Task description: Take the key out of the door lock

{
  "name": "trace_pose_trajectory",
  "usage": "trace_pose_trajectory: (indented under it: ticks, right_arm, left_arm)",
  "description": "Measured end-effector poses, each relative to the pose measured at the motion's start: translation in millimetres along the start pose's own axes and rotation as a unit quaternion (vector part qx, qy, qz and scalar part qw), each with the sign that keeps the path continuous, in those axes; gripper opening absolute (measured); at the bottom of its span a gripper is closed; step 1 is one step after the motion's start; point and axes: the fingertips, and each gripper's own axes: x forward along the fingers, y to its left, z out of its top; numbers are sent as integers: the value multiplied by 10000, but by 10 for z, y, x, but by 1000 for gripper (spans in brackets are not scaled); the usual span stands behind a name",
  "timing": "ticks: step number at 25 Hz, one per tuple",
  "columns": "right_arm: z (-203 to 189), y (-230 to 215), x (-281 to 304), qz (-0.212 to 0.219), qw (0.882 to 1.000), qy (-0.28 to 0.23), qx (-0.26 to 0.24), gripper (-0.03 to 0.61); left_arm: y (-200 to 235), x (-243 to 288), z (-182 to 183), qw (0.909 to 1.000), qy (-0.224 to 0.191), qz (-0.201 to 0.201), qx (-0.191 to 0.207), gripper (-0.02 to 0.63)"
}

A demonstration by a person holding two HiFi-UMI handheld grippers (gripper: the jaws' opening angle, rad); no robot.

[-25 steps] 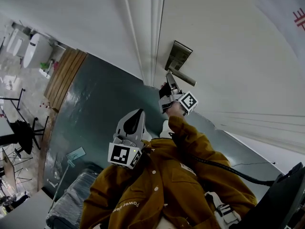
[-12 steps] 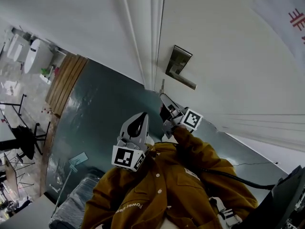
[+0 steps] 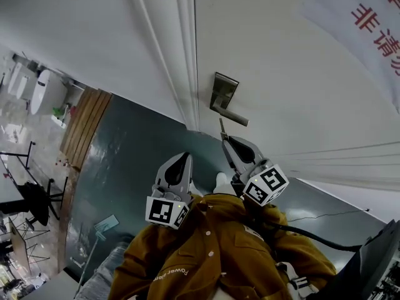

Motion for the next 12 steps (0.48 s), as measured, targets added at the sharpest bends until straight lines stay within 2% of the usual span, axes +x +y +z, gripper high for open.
trace_pose_trajectory:
  ticks: [4, 12]
  right_arm:
    - [-165, 50, -2, -141, 9989, 232, -370, 28]
    - [-53, 34, -4, -132, 9969, 259, -736, 28]
  left_arm:
    - [-11, 52, 5, 10000, 17, -39, 17, 0]
    - [-52, 105, -3, 10000, 12, -81, -10, 0]
